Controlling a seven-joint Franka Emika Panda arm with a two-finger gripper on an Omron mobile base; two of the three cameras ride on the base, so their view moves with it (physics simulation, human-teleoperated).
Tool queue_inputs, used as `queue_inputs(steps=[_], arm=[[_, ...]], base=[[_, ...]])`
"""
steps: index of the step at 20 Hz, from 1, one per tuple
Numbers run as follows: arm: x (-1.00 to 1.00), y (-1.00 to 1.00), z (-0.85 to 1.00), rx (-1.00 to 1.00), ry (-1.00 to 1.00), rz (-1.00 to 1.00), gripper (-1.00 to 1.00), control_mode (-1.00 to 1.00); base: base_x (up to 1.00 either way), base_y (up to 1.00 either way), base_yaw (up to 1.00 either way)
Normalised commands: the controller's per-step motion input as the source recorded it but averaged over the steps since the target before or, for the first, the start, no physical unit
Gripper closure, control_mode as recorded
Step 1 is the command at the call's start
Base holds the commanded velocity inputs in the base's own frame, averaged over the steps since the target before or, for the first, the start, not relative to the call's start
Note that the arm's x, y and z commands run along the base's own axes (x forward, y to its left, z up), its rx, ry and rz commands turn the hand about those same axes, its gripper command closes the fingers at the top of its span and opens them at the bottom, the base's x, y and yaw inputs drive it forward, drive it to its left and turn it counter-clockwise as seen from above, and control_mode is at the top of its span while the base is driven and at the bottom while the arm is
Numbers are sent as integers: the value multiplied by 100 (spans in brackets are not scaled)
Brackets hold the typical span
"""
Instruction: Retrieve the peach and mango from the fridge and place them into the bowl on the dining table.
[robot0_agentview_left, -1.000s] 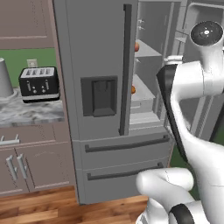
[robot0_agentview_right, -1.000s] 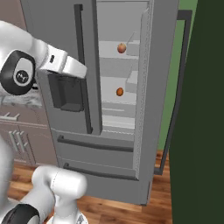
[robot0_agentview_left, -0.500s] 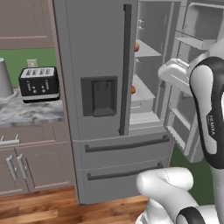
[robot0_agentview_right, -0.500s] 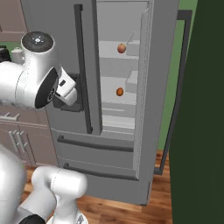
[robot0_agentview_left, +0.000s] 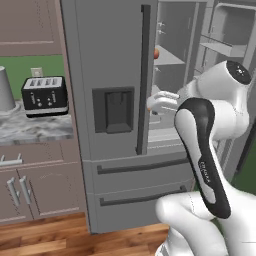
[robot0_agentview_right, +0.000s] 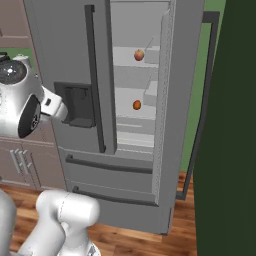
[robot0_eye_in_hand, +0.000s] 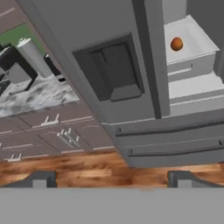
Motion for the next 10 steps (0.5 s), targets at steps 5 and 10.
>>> queue_inputs(steps=[5,10], arm=[[20,-2,5,-22,-9,0,-100,-100],[32,-25,16,-11,-3,0,-100,-100]], base=[[0,0,0],[0,0,0]])
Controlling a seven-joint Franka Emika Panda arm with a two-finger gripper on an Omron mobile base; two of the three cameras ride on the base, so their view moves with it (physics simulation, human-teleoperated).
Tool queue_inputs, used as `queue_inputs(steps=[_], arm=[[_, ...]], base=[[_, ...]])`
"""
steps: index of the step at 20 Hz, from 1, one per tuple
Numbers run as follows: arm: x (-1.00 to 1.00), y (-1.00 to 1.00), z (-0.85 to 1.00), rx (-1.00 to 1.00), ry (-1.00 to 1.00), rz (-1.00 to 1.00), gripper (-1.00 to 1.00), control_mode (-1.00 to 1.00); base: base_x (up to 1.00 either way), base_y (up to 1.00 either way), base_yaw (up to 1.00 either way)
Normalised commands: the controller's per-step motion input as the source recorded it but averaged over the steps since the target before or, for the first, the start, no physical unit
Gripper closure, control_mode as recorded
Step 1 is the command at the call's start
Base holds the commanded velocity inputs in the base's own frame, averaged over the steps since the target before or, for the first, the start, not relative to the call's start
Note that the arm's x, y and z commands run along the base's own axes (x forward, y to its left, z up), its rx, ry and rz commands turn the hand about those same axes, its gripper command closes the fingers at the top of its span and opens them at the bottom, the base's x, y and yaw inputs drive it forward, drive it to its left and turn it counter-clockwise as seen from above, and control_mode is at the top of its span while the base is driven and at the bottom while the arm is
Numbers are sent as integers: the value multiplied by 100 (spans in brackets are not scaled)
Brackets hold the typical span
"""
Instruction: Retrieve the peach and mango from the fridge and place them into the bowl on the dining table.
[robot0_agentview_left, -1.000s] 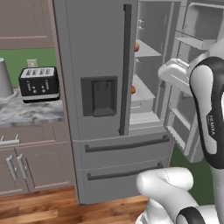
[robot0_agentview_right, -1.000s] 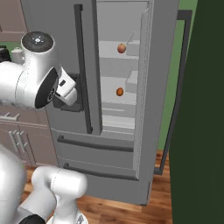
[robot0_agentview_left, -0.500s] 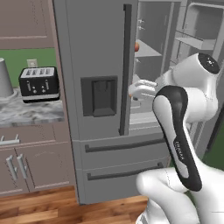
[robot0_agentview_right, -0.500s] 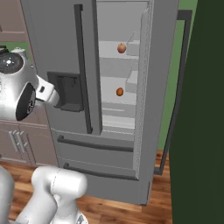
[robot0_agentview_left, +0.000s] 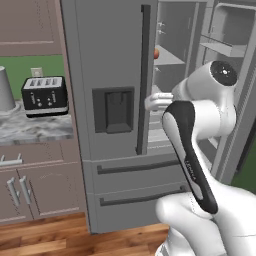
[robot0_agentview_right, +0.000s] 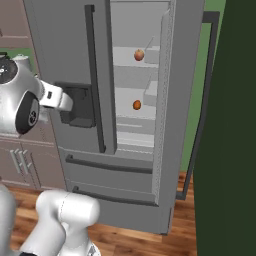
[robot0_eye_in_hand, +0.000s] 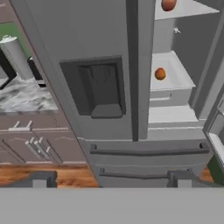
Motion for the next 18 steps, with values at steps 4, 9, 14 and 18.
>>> queue_inputs(steps=[4,9,14,18], arm=[[39,-28,6,-5,-4,0,-100,-100],[56,-27,0,-1,-4,0,-100,-100],[73,-20,-1,0,-10,0,-100,-100],[69,-2,-1,-1,-25,0,-100,-100]], base=[[0,0,0],[0,0,0],[0,0,0],[0,0,0]])
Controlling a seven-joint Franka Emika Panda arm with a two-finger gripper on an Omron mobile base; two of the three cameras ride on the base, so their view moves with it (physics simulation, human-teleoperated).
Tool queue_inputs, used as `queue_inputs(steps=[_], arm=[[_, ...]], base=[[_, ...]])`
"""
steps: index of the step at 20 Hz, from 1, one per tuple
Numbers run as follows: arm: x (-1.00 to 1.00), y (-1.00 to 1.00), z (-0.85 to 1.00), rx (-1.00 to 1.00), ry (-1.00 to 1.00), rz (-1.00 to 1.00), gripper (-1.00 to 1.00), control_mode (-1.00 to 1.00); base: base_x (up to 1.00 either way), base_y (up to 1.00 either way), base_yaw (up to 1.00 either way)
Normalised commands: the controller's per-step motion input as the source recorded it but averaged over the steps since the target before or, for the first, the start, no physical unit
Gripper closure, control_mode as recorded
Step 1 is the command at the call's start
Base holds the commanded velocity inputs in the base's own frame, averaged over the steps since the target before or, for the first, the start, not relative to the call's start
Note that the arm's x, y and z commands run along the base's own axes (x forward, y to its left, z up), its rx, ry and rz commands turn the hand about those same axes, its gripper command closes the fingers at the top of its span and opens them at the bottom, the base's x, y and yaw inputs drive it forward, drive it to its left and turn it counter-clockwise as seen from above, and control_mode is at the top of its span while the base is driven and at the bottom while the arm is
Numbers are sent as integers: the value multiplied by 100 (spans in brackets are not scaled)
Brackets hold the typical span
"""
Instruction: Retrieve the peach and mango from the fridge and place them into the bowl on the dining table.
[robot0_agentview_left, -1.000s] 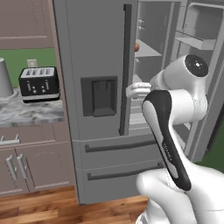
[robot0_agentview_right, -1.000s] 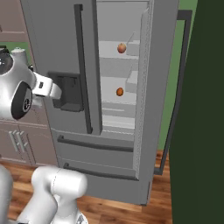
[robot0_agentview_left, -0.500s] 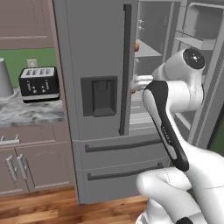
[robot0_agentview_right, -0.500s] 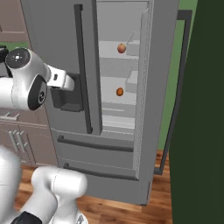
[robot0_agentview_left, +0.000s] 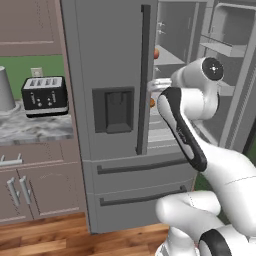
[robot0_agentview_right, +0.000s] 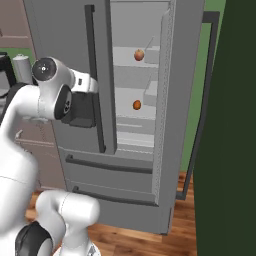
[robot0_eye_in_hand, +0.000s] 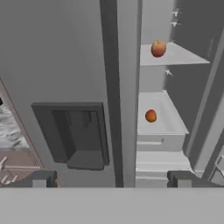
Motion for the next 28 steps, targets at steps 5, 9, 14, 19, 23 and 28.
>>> queue_inputs(steps=[5,9,14,19,23,28], arm=[[74,0,0,-1,-13,0,-100,-100],[78,0,0,0,1,0,-100,-100],[89,0,0,0,6,0,-100,-100],[89,0,0,0,6,0,-100,-100],[89,0,0,0,5,0,-100,-100],[88,0,0,0,5,0,-100,-100]], base=[[0,0,0],[0,0,0],[0,0,0],[0,0,0],[0,0,0],[0,0,0]])
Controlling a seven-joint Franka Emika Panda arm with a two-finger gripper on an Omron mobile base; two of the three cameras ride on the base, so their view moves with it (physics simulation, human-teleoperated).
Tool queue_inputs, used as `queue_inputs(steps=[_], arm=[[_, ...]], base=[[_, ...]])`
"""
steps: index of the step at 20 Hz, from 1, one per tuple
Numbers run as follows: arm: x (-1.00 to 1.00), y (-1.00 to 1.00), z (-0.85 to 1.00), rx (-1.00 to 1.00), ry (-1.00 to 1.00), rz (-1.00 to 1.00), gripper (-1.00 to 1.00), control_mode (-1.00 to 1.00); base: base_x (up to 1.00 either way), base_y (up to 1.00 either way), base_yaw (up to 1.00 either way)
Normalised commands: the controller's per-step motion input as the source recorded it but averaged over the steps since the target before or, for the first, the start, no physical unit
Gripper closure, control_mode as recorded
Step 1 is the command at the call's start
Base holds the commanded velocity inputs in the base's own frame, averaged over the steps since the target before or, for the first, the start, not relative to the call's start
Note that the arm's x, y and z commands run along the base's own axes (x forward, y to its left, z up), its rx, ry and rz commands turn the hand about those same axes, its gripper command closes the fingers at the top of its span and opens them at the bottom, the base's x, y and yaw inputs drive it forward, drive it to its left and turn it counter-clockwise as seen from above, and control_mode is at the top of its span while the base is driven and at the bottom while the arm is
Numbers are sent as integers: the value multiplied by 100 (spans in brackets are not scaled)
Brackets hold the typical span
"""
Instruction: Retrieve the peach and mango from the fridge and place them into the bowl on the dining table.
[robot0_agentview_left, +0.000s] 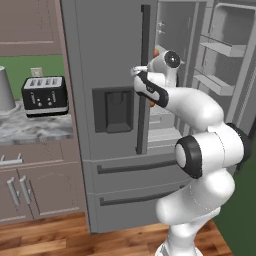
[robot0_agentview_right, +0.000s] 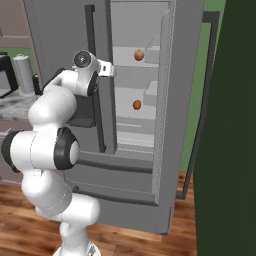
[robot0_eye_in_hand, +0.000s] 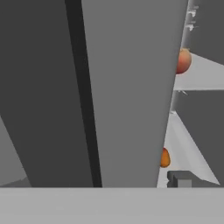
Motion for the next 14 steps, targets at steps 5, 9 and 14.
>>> queue_inputs(steps=[5,9,14], arm=[[80,0,0,0,3,0,-100,-100],[77,0,0,0,4,0,-100,-100],[60,0,0,0,6,0,100,-100]], base=[[0,0,0],[0,0,0],[0,0,0]])
